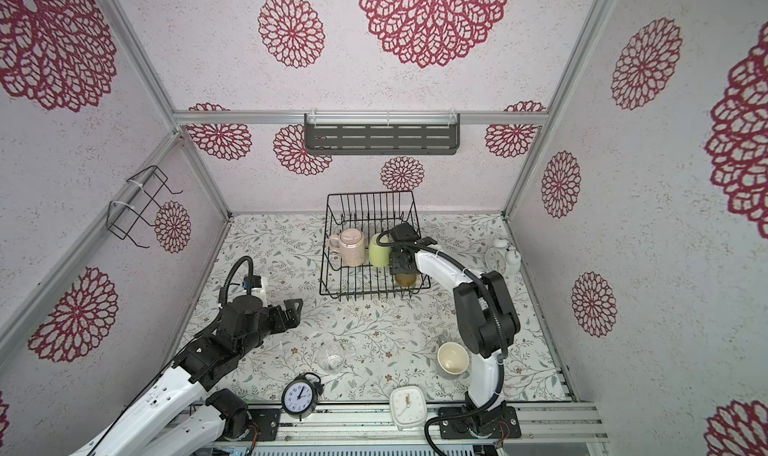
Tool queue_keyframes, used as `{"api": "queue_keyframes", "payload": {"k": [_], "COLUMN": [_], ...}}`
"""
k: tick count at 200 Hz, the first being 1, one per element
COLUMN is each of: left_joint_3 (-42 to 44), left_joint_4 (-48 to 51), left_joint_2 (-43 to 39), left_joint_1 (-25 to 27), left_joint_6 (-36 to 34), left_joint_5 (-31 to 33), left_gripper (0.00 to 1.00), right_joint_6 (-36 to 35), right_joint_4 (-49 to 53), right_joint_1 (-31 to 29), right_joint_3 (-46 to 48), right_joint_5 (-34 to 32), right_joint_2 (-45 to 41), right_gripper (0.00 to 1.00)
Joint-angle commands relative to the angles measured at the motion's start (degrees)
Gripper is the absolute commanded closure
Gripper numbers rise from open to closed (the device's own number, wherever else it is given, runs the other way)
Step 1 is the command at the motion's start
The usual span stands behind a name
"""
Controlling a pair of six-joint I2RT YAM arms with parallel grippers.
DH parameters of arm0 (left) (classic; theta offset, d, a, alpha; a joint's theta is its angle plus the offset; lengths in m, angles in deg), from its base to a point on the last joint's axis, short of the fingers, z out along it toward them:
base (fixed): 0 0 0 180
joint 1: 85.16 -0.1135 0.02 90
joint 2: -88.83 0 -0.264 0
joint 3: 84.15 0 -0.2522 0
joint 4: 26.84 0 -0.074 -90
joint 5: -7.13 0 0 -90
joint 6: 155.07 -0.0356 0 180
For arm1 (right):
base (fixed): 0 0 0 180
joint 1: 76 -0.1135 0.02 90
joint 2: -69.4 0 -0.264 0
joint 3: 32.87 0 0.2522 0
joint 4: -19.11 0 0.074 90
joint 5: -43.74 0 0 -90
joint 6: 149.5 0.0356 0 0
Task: Load the cups into the dish rack
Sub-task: 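Lower the olive-yellow cup into the rack by the dark green mug, open right gripper, then raise the right gripper from the rack while the left gripper grasps the clear glass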
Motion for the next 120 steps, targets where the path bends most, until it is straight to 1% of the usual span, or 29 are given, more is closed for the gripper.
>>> {"api": "queue_keyframes", "payload": {"k": [1, 25, 42, 60, 79, 98, 120], "left_joint_3": [0.2, 0.1, -0.8, -1.9, -3.5, -4.6, -7.0], "left_joint_4": [-0.9, -2.2, -0.8, 1.6, 4.7, 7.1, 11.2], "left_joint_2": [0.7, 2.7, 4.0, 5.1, 6.4, 7.9, 10.1], "left_joint_1": [-0.3, -0.1, 0.7, 2.8, 5.2, 9.0, 13.7], "left_joint_6": [2.7, 3.8, 3.5, 3.1, 5.1, 6.5, 7.4], "left_joint_5": [-4.7, -10.3, -11.9, -11.3, -9.7, -9.2, -6.8], "left_gripper": [0.02, 0.00, 0.01, 0.02, 0.03, 0.04, 0.06], "right_joint_6": [-0.7, -0.5, -0.3, 0.2, 0.6, 0.9, 0.9], "right_joint_4": [1.3, 1.7, 2.3, 2.2, 1.8, 1.8, 1.2], "right_joint_1": [0.0, 0.0, 0.0, 0.0, 0.0, 0.0, 0.0], "right_joint_3": [-0.7, -0.8, -0.9, -0.2, 1.1, 2.3, 4.2], "right_joint_5": [0.3, 0.9, 1.8, 2.0, 1.7, 1.0, 1.1], "right_joint_2": [-1.4, -2.8, -4.3, -6.9, -10.2, -13.6, -18.1], "right_gripper": [0.23, 0.22, 0.22, 0.22, 0.22, 0.21, 0.21]}}
